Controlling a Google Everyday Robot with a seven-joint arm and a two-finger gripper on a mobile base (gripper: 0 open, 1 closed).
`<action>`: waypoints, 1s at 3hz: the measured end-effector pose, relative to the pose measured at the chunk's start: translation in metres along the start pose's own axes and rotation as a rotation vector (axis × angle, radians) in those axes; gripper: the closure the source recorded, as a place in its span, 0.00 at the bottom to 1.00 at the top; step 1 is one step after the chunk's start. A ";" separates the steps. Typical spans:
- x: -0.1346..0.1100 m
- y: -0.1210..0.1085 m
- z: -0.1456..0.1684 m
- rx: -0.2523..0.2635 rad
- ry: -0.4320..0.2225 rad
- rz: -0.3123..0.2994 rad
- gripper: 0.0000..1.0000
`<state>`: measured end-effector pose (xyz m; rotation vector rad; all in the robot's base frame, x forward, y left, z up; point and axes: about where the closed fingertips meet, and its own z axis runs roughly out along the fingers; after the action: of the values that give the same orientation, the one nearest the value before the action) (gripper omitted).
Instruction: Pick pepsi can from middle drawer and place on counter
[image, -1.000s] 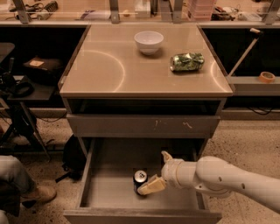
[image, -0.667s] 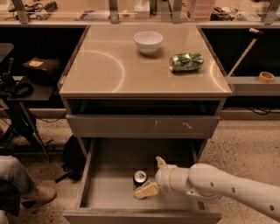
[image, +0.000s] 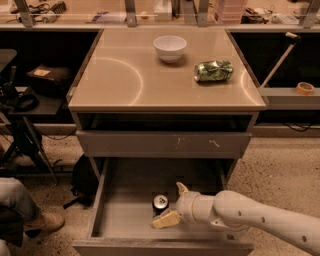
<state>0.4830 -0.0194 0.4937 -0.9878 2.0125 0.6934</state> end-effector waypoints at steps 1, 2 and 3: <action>0.011 -0.013 0.024 0.030 -0.055 0.034 0.00; 0.015 -0.024 0.050 0.059 -0.104 0.070 0.00; 0.019 -0.022 0.054 0.056 -0.106 0.080 0.00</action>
Offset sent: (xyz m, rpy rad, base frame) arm 0.0546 0.0271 -0.0661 0.1403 -0.0468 -0.1665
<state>0.5152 -0.0001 0.4457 -0.8253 1.9765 0.7136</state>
